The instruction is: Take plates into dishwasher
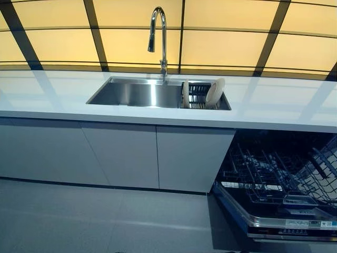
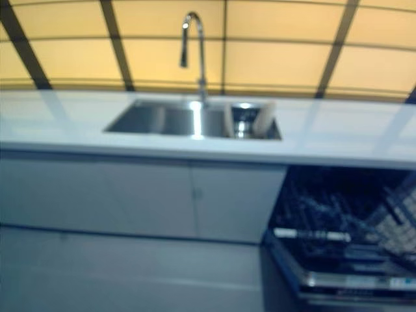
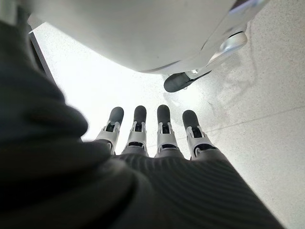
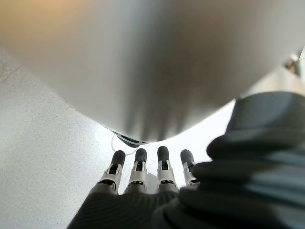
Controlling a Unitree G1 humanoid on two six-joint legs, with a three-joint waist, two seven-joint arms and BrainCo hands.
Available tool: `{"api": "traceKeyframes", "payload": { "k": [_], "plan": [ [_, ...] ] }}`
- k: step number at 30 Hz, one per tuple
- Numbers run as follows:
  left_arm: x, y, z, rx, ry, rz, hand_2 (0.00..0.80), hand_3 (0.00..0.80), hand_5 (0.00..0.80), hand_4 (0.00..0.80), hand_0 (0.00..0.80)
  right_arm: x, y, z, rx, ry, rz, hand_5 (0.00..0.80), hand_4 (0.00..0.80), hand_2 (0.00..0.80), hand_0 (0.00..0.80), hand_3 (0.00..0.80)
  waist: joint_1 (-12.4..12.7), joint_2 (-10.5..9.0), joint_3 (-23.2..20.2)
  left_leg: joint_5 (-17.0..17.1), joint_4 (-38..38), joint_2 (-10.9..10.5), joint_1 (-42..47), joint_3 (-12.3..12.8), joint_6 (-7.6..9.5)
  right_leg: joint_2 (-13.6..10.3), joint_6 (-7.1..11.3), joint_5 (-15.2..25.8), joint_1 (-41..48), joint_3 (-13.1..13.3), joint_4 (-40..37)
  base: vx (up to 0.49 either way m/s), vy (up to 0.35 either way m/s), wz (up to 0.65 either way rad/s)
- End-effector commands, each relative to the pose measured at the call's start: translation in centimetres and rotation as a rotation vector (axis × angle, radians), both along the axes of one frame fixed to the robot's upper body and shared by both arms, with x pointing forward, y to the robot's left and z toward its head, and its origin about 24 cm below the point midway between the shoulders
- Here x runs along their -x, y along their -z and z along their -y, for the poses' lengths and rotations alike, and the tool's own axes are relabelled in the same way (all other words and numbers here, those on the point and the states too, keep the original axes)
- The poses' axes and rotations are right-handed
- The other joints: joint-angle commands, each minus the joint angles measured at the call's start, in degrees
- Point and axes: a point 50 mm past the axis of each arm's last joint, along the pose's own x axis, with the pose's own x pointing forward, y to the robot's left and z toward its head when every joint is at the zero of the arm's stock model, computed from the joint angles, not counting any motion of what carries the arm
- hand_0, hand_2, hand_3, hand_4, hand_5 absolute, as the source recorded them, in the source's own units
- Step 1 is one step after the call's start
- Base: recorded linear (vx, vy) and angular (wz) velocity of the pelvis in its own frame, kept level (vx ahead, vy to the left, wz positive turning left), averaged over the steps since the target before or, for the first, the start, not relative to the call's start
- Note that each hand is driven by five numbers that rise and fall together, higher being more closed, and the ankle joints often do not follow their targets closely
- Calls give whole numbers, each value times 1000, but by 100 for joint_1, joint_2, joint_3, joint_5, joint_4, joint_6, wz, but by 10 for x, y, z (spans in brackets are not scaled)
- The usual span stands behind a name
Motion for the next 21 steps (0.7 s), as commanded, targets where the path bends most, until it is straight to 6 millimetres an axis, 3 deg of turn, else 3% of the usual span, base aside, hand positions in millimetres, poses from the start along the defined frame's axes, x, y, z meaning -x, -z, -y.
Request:
{"api": "traceKeyframes", "payload": {
  "k": [1, 21],
  "plan": [
    [-29, -5, 6, 9, 36, 71, 0, 0, 0, 0, 0, 3, 2, 1, 25, -39, -63, 0, 0, 0, 0, 0, 1, -166, 357, -120, 17, -459, -9, 227, 420, 195, -55, -135, 192, -17, 36, 0, 0, 0],
    [-27, -4, 6, 17, 27, 66, 0, 0, 0, 0, 0, 4, 2, 2, 24, -41, -64, 0, 0, 0, 0, 0, 1, -170, 370, -129, 17, -466, -2, 222, 428, 198, -60, -139, 190, -8, 39, 0, 0, 0]
  ]
}}
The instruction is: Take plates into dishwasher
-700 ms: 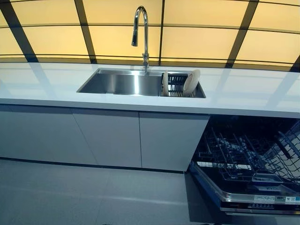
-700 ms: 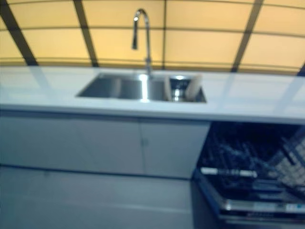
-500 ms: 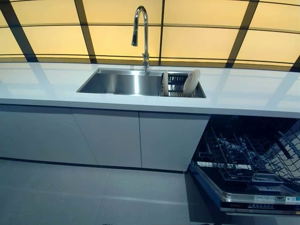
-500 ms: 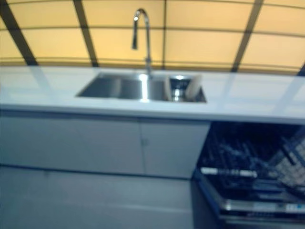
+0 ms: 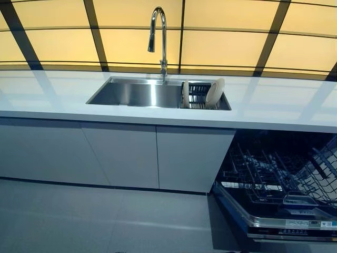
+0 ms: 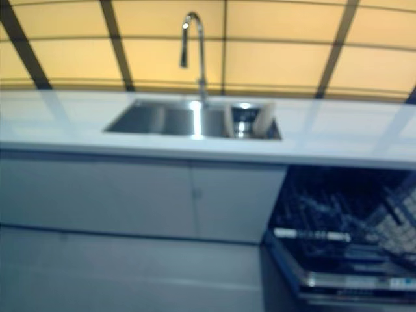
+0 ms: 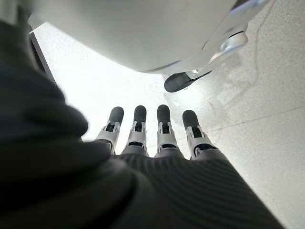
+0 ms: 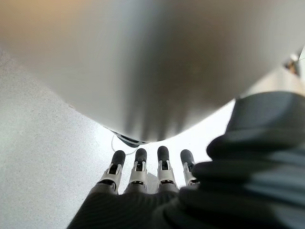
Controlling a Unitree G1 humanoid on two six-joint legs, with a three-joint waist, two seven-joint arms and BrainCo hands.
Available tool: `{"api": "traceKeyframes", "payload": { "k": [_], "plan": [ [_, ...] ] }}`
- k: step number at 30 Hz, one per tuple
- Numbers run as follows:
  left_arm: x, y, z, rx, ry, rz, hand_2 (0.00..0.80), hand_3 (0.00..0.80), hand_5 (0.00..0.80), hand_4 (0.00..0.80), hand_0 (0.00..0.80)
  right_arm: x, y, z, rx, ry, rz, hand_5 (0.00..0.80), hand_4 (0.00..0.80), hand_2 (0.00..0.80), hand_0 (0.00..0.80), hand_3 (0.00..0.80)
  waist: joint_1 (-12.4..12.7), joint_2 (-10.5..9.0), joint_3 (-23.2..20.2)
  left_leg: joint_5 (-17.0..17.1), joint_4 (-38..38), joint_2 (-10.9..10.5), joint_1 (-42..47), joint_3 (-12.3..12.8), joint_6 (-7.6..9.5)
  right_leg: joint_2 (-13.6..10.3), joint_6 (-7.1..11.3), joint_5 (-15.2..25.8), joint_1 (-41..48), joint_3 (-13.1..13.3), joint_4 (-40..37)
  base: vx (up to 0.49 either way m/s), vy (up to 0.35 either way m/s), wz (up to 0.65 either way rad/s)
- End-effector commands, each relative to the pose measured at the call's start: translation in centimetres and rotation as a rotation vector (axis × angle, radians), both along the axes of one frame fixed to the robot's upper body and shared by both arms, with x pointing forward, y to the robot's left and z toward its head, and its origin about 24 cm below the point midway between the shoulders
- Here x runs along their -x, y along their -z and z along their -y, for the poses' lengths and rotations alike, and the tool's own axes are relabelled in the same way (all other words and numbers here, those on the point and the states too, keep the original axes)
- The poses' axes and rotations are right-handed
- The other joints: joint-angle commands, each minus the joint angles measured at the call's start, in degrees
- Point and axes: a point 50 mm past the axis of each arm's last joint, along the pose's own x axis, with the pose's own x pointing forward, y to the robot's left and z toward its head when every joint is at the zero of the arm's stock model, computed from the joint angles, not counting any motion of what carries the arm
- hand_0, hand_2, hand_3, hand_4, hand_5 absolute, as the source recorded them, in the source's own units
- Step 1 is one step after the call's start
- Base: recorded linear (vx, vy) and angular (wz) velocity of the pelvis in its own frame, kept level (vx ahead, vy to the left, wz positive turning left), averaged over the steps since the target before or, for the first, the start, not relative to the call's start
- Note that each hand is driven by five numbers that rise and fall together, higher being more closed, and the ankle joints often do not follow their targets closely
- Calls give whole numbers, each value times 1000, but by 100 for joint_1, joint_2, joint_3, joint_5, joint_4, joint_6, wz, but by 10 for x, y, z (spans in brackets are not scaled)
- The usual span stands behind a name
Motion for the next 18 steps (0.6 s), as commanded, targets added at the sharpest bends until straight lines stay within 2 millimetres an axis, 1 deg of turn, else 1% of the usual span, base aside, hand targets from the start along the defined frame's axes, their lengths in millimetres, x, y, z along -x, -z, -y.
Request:
{"api": "traceKeyframes", "payload": {
  "k": [1, 7, 10, 12, 13, 15, 16, 18],
  "plan": [
    [-27, -4, 6, 13, 29, 66, 0, 0, 0, 0, 0, 3, 1, 2, 23, -42, -65, 0, 0, 0, 0, 0, -1, -159, 387, -130, 17, -463, -2, 226, 426, 197, -61, -143, 190, -6, 38, 0, 0, 0],
    [-28, -4, 6, 9, 34, 62, 0, 0, 0, 0, 0, -2, 1, -3, -30, -60, -31, 0, 0, 0, 0, 0, 10, -159, 395, -122, 17, -467, -3, 209, 425, 199, -67, -143, 194, -10, 41, 0, 0, 0],
    [-28, -4, 6, 5, 51, 56, 0, 0, 0, 0, 0, -16, -3, -12, -126, -96, 47, 0, 0, 0, 0, 0, 35, -173, 407, -118, 17, -473, 10, 187, 423, 198, -65, -143, 208, -16, 51, 0, 0, 0],
    [-27, -4, 6, 0, 64, 53, 0, 0, 0, 0, 0, -31, -9, -21, -236, -99, 107, 0, 0, 0, 0, 0, 50, -195, 413, -119, 17, -473, 15, 182, 423, 195, -62, -138, 213, -25, 57, 0, 0, 0],
    [-26, -4, 4, -6, 76, 51, 0, 0, 0, 0, 0, -48, -17, -31, -364, -90, 142, 0, 0, 0, 0, 0, 66, -223, 420, -111, 17, -472, 15, 177, 422, 196, -67, -138, 214, -28, 64, 0, 0, 0],
    [-22, -4, 2, -13, 89, 48, 0, 0, 0, 0, 0, -68, -34, -48, -546, -108, 185, 0, 0, 0, 0, 0, 78, -262, 422, -103, 17, -472, 8, 181, 421, 193, -73, -136, 207, -41, 69, 0, 0, 0],
    [-16, -3, 0, -17, 97, 44, 0, 0, 0, 0, 0, -84, -53, -63, -700, -150, 238, 0, 0, 0, 0, 0, 79, -293, 406, -99, 17, -474, -2, 187, 422, 190, -79, -137, 201, -55, 65, 0, 0, 0],
    [-10, -3, -1, -21, 102, 41, 0, 0, 0, 0, 0, -100, -81, -80, -892, -179, 310, 0, 0, 0, 0, 0, 71, -319, 391, -96, 17, -488, -9, 187, 425, 183, -80, -139, 198, -66, 67, 16, 20, 0]
  ]
}}
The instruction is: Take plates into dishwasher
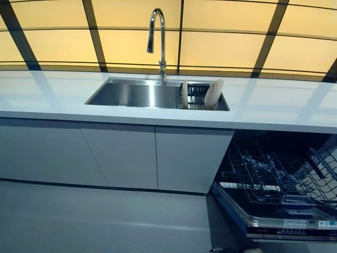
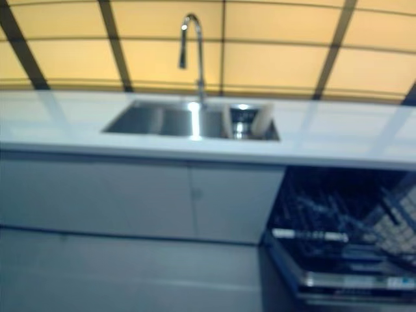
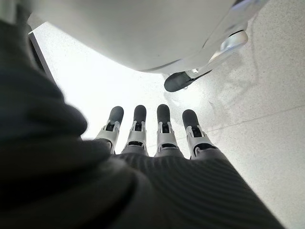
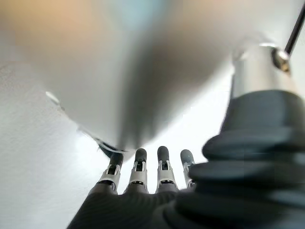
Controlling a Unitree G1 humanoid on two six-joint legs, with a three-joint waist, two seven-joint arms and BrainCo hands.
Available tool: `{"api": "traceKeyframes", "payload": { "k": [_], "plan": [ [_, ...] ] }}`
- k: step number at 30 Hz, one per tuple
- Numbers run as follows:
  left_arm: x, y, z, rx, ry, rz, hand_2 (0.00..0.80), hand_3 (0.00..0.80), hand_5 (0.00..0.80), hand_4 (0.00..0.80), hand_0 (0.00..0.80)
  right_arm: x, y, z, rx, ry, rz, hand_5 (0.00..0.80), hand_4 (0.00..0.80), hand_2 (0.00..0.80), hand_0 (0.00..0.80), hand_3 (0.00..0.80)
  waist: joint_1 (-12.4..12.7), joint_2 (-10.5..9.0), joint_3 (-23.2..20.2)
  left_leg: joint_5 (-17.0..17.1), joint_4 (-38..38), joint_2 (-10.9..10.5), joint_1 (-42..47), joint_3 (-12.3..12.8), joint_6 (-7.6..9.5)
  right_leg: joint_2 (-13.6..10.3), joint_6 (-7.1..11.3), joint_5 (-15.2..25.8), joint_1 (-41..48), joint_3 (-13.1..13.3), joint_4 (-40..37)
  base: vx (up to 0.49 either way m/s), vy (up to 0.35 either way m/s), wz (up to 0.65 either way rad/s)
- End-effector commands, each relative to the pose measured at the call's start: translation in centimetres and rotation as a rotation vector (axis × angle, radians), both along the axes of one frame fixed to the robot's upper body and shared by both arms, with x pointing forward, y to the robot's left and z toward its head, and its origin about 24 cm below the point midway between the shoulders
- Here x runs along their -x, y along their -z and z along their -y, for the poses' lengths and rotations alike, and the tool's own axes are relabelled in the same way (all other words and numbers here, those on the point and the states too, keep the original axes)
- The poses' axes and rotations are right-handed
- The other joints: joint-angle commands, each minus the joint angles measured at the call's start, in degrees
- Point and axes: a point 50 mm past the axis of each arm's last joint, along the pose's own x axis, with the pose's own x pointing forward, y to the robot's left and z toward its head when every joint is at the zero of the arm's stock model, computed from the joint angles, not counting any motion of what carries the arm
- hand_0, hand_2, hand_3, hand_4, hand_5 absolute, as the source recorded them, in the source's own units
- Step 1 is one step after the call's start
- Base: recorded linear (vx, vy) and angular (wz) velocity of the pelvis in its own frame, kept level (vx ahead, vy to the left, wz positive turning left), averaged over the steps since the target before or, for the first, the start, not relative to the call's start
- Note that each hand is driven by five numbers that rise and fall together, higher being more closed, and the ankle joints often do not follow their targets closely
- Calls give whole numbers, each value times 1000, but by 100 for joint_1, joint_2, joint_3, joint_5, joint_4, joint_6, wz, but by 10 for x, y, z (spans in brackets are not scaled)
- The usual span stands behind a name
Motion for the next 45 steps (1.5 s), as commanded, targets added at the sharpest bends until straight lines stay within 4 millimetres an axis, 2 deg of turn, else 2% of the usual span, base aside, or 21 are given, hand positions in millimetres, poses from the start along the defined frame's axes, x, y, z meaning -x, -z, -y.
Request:
{"api": "traceKeyframes", "payload": {
  "k": [1, 6, 10, 12, 15, 16, 18, 21, 22, 24, 26, 28, 29, 30, 31, 34, 37, 40, 41, 43, 45],
  "plan": [
    [-10, -2, 1, -13, 95, 33, 0, 0, 0, 0, 0, -73, -77, -86, -665, -67, 261, 0, 0, 0, 0, 0, 64, -258, 402, -101, 20, -507, -12, 193, 424, 165, -88, -151, 182, -58, 75, 35, 56, 0],
    [-5, 0, 3, -10, 73, 33, 0, 0, 0, 0, 0, -110, -174, -114, -940, -17, 631, 0, 0, 0, 0, 0, 13, -230, 406, -136, 20, -588, -24, 171, 485, 61, 10, -202, 47, 25, 251, 28, 105, 3],
    [-7, -1, 0, -16, 61, 48, 0, 0, 0, 0, 0, -130, -230, -109, -1091, 22, 775, 0, 0, 0, 0, 0, 8, -203, 469, -167, 46, -629, -40, 213, 584, -58, 97, -248, -142, 106, 558, 10, 119, 2],
    [-10, -3, -4, -19, 60, 59, 0, 0, 0, 0, 0, -144, -268, -102, -1200, 117, 877, 0, 0, 0, 0, 0, 25, -201, 537, -212, 142, -694, -95, 240, 697, -205, 203, -161, -326, 167, 905, 6, 181, -2],
    [-14, -4, -7, -23, 63, 70, 0, 0, 0, 0, 0, -154, -296, -96, -1276, 176, 959, 0, 0, 0, 0, 0, 59, -205, 595, -275, 314, -760, -205, 231, 794, -352, 255, 12, -518, 233, 1293, 0, 138, -4],
    [-19, -5, -8, -27, 64, 79, 0, 0, 0, 0, 0, -156, -314, -94, -1290, 154, 1070, 0, 0, 0, 0, 0, 79, -205, 624, -318, 419, -814, -285, 190, 852, -464, 245, 175, -627, 294, 1550, 2, 164, -6],
    [-22, -6, -9, -33, 67, 85, 0, 0, 0, 0, 0, -159, -330, -88, -1294, 176, 1164, 0, 0, 0, 0, 0, 93, -201, 627, -339, 501, -885, -365, 110, 912, -580, 213, 327, -718, 388, 1801, 21, 181, -3],
    [-22, -5, -10, -39, 73, 74, 0, 0, 0, 0, 0, -164, -345, -80, -1280, 232, 1242, 0, 0, 0, 0, 0, 97, -151, 598, -334, 503, -975, -420, -111, 1017, -735, 136, 631, -913, 593, 2496, 70, 247, 1],
    [-19, -5, -11, -46, 82, 52, 0, 0, 0, 0, 0, -165, -352, -72, -1241, 254, 1321, 0, 0, 0, 0, 0, 72, -85, 589, -334, 475, -991, -391, -230, 1070, -815, 137, 941, -1172, 728, 3169, 96, 236, 11],
    [-12, -4, -16, -65, 73, 21, 0, 0, 0, 0, 0, -167, -361, -65, -1197, 271, 1409, 0, 0, 0, 0, 0, 24, -17, 618, -354, 467, -975, -301, -334, 1077, -757, 150, 1069, -1530, 854, 3736, 118, 194, 16],
    [-7, -4, -18, -81, 55, 2, 0, 0, 0, 0, 0, -168, -369, -59, -1171, 282, 1461, 0, 0, 0, 0, 0, -11, -20, 636, -386, 419, -978, -209, -325, 1051, -649, 173, 1073, -1742, 858, 3748, 202, 66, 6],
    [-1, -3, -23, -103, 50, -30, 0, 0, 0, 0, 0, -171, -384, -48, -1111, 312, 1549, 0, 0, 0, 0, 0, -84, -141, 657, -526, 418, -1120, -58, -384, 1018, -403, 153, 962, -1878, 748, 2984, 388, -2, 13],
    [3, -3, -26, -107, 52, -42, 0, 0, 0, 0, 0, -174, -392, -41, -1080, 339, 1583, 0, 0, 0, 0, 0, -121, -267, 638, -644, 458, -1270, 22, -433, 1003, -303, 159, 892, -1947, 666, 2207, 304, -42, 10],
    [3, -3, -26, -106, 51, -43, 0, 0, 0, 0, 0, -174, -392, -41, -1079, 342, 1586, 0, 0, 0, 0, 0, -143, -251, 653, -681, 469, -1255, 58, -458, 996, -270, 158, 881, -1888, 621, 2067, 416, -58, 5],
    [7, -3, -26, -105, 53, -51, 0, 0, 0, 0, 0, -175, -397, -35, -1061, 364, 1609, 0, 0, 0, 0, 0, -184, -323, 636, -777, 510, -1370, 144, -526, 972, -122, 174, 774, -1924, 550, 1361, 391, -37, 1],
    [13, -1, -22, -90, 75, -61, 0, 0, 0, 0, 0, -176, -408, -26, -999, 423, 1672, 0, 0, 0, 0, 0, -337, -273, 612, -996, 594, -1479, 462, -758, 952, 251, 205, 929, -2010, 487, 327, 584, -34, 33],
    [11, -1, -19, -74, 84, -55, 0, 0, 0, 0, 0, -173, -416, -21, -960, 453, 1717, 0, 0, 0, 0, 0, -469, -234, 641, -1286, 751, -1517, 753, -875, 996, 220, 188, 1131, -2393, 371, 439, 521, -57, 71],
    [10, 0, -18, -80, 77, -51, 0, 0, 0, 0, 0, -172, -419, -18, -916, 442, 1769, 0, 0, 0, 0, 0, -571, -271, 580, -1710, 1057, -1501, 915, -908, 1042, 112, 152, 1156, -2426, 475, 496, 550, -162, 18],
    [11, -1, -20, -84, 54, -52, 0, 0, 0, 0, 0, -171, -422, -18, -885, 434, 1792, 0, 0, 0, 0, 0, -580, -260, 505, -1767, 1269, -1434, 957, -822, 924, 79, 121, 1002, -2288, 467, 700, 522, -208, 20],
    [15, 0, -19, -59, 28, -58, 0, 0, 0, 0, 0, -168, -425, -19, -873, 414, 1786, 0, 0, 0, 0, 0, -620, -154, 342, -1471, 1650, -1209, 1131, -565, 615, 27, 44, 822, -2176, 258, 986, 543, -224, 19],
    [23, 1, -15, -30, 27, -51, 0, 0, 0, 0, 0, -165, -422, -22, -864, 395, 1775, 0, 0, 0, 0, 0, -651, 17, 191, -313, 2311, -947, 1099, -396, 191, 182, -168, 638, -1880, 135, 975, 578, -272, 26]
  ]
}}
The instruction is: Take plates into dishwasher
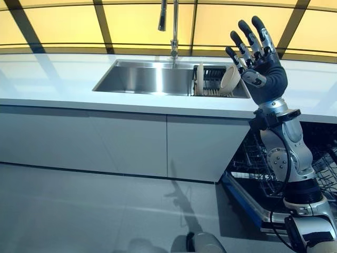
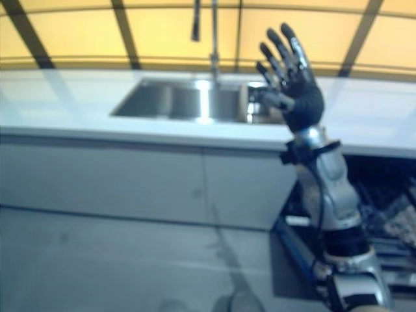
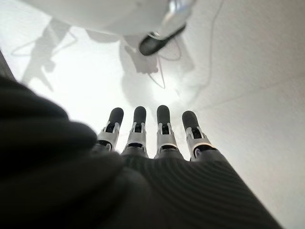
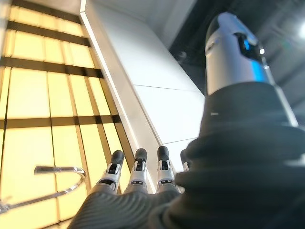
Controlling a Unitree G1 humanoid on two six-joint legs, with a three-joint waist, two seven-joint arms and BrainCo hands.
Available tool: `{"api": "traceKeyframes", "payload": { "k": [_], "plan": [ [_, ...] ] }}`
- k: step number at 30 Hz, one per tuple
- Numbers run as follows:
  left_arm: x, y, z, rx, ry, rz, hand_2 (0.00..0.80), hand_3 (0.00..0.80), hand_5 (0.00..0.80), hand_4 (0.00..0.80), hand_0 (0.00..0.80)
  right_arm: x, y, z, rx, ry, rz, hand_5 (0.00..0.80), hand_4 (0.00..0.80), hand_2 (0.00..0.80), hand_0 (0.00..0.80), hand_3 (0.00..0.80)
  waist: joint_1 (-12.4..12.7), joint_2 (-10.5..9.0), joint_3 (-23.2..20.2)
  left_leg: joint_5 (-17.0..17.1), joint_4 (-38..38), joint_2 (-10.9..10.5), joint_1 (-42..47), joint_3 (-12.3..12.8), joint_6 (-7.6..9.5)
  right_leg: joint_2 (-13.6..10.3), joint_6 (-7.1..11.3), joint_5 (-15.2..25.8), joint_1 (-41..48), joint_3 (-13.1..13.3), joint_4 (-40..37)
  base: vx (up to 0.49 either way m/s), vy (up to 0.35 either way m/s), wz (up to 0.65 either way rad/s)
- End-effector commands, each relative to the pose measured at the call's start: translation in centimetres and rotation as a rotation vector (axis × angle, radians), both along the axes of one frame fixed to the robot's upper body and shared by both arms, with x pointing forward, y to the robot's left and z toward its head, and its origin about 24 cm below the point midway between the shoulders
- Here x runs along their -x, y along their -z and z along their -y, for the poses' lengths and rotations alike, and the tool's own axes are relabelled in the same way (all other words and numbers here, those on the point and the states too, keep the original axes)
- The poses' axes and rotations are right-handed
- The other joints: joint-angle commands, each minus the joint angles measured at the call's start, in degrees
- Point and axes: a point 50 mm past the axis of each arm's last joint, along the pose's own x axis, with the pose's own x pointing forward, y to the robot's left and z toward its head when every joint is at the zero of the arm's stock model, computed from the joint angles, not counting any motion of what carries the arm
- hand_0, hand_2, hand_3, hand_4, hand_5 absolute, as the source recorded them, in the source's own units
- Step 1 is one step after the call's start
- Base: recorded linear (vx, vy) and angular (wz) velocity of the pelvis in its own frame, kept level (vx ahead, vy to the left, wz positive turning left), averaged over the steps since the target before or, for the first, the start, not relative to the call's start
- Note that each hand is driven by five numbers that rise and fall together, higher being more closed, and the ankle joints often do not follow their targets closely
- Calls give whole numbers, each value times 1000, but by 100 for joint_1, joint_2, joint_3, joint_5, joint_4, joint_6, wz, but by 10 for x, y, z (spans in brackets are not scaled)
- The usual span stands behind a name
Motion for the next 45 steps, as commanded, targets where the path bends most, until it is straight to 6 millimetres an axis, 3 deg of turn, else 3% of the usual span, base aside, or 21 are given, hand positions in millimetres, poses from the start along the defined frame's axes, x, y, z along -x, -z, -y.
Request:
{"api": "traceKeyframes", "payload": {
  "k": [1, 3, 5, 7, 8, 10, 12, 13, 16, 19, 21, 24, 26, 27, 31, 34, 37, 38, 40, 42, 45],
  "plan": [
    [15, 1, 2, 34, 29, 6, 0, 0, 0, 0, 0, 3, -26, 4, -4, 15, 87, 0, 0, 0, 0, 0, 122, 63, -534, 1843, 1676, -28, 510, 307, -741, 203, -240, 1172, 361, -148, -1472, 536, -268, 35],
    [9, 1, 7, 52, 3, 66, 0, 0, 0, 0, 0, 6, -25, 0, 4, -2, 92, 0, 0, 0, 0, 0, 169, -25, -560, 2269, 2924, -61, -72, 377, -899, 208, -440, 1024, 675, -2, -1554, 479, -256, 10],
    [-9, 0, 14, 65, -17, 142, 0, 0, 0, 0, 0, 9, -26, 2, -1, 5, 103, 0, 0, 0, 0, 0, 273, -252, -491, 2250, 4328, 41, -1068, 602, -892, 37, -600, 849, 1044, -7, -1580, 386, -233, -26],
    [-28, -4, 21, 76, -5, 200, 0, 0, 0, 0, 0, 8, -27, 7, -16, 36, 110, 0, 0, 0, 0, 0, 414, -319, -335, 1940, 4430, 371, -1794, 747, -793, 36, -631, 727, 1373, 3, -1609, 233, -118, -21],
    [-28, -4, 21, 76, -5, 200, 0, 0, 0, 0, 0, 9, -27, 7, -17, 36, 111, 0, 0, 0, 0, 0, 413, -336, -342, 1958, 4420, 355, -1808, 752, -786, 18, -628, 737, 1360, 3, -1614, 302, -62, -31],
    [-44, -9, 20, 62, 42, 241, 0, 0, 0, 0, 0, 3, -33, 9, -16, 86, 116, 0, 0, 0, 0, 0, 565, -363, -224, 1798, 2947, 660, -2026, 945, -621, 31, -546, 569, 1552, 56, -1653, 422, 4, -33],
    [-48, -10, 14, 47, 41, 237, 0, 0, 0, 0, 0, 1, -38, 9, -18, 111, 112, 0, 0, 0, 0, 0, 626, -304, -202, 1965, 1671, 908, -1896, 1121, -664, 77, -492, 392, 1703, 83, -1651, 416, 122, -14],
    [-49, -11, 11, 35, 39, 223, 0, 0, 0, 0, 0, 0, -39, 11, -20, 126, 106, 0, 0, 0, 0, 0, 668, -260, -208, 2009, 927, 920, -1868, 1057, -689, 96, -431, 309, 1784, 119, -1649, 477, 188, 1],
    [-39, -8, 7, 12, 16, 188, 0, 0, 0, 0, 0, -3, -35, 13, -21, 148, 85, 0, 0, 0, 0, 0, 891, -147, -186, 2526, -717, 829, -2050, 555, -806, 234, -354, 132, 2153, 468, -1722, 522, 193, 16],
    [-20, -5, 1, -5, -27, 158, 0, 0, 0, 0, 0, -9, -30, 14, -21, 146, 65, 0, 0, 0, 0, 0, 1080, -139, -172, 2881, -984, 783, -2456, 333, -825, 287, -354, -67, 2563, 891, -1782, 435, 177, -30],
    [-11, -4, -3, -8, -59, 144, 0, 0, 0, 0, 0, -12, -28, 17, -10, 154, 53, 0, 0, 0, 0, 0, 1099, -123, -199, 2848, -720, 818, -2567, 240, -777, 196, -305, -220, 2731, 1023, -1772, 368, 297, -78],
    [-11, -4, -6, -13, -88, 134, 0, 0, 0, 0, 0, -12, -22, 25, -13, 174, 40, 0, 0, 0, 0, 0, 1032, -174, -325, 2283, -583, 787, -2308, 346, -596, -192, -15, -299, 2815, 858, -1679, 336, 359, -94],
    [-19, -6, -8, -11, -86, 142, 0, 0, 0, 0, 0, -7, -16, 31, -25, 191, 29, 0, 0, 0, 0, 0, 970, -256, -383, 2022, -335, 682, -2271, 505, -456, -496, 191, -59, 2747, 742, -1392, 267, 358, -83],
    [-25, -7, -7, -6, -75, 151, 0, 0, 0, 0, 0, -5, -12, 34, -31, 214, 18, 0, 0, 0, 0, 0, 940, -301, -419, 1918, -270, 588, -2231, 590, -358, -685, 242, 257, 2673, 654, -1121, 265, 388, -36],
    [-38, -9, -3, -16, -24, 174, 0, 0, 0, 0, 0, -1, -3, 51, -55, 310, -16, 0, 0, 0, 0, 0, 837, -326, -516, 1701, -242, 260, -2013, 799, -60, -1071, 198, 1257, 2187, 512, 61, 267, 381, -3],
    [-40, -10, -3, -31, -13, 180, 0, 0, 0, 0, 0, -1, 1, 58, -72, 352, -38, 0, 0, 0, 0, 0, 803, -236, -521, 1603, -332, 176, -1790, 880, 43, -1247, 190, 1549, 1789, 393, 881, 229, 330, 6],
    [-43, -12, -8, -60, -28, 184, 0, 0, 0, 0, 0, -4, 4, 63, -86, 388, -64, 0, 0, 0, 0, 0, 730, -130, -470, 1575, -707, 155, -1280, 973, 47, -1161, 162, 1515, 1170, 149, 926, 194, 167, -15],
    [-45, -13, -13, -74, -33, 182, 0, 0, 0, 0, 0, -9, 1, 65, -99, 401, -74, 0, 0, 0, 0, 0, 689, -135, -422, 1582, -910, 147, -1068, 970, -7, -888, 96, 1190, 1026, -39, 209, 195, -9, -25],
    [-47, -15, -17, -87, -37, 176, 0, 0, 0, 0, 0, -12, -3, 67, -110, 423, -79, 0, 0, 0, 0, 0, 649, -165, -397, 1526, -1033, 119, -900, 967, -57, -742, 146, 1199, 922, -189, -471, 159, -64, -4],
    [-48, -16, -22, -98, -51, 169, 0, 0, 0, 0, 0, -13, -5, 71, -111, 450, -83, 0, 0, 0, 0, 0, 557, -205, -373, 1407, -1143, 74, -726, 916, -94, -501, 228, 1220, 801, -91, -1187, 115, -90, 12],
    [-44, -16, -24, -100, -71, 167, 0, 0, 0, 0, 0, -14, -6, 75, -104, 508, -89, 0, 0, 0, 0, 0, 507, -243, -357, 1311, -1178, 70, -651, 847, -107, -391, 304, 1353, 784, 77, -1399, 65, -103, 19]
  ]
}}
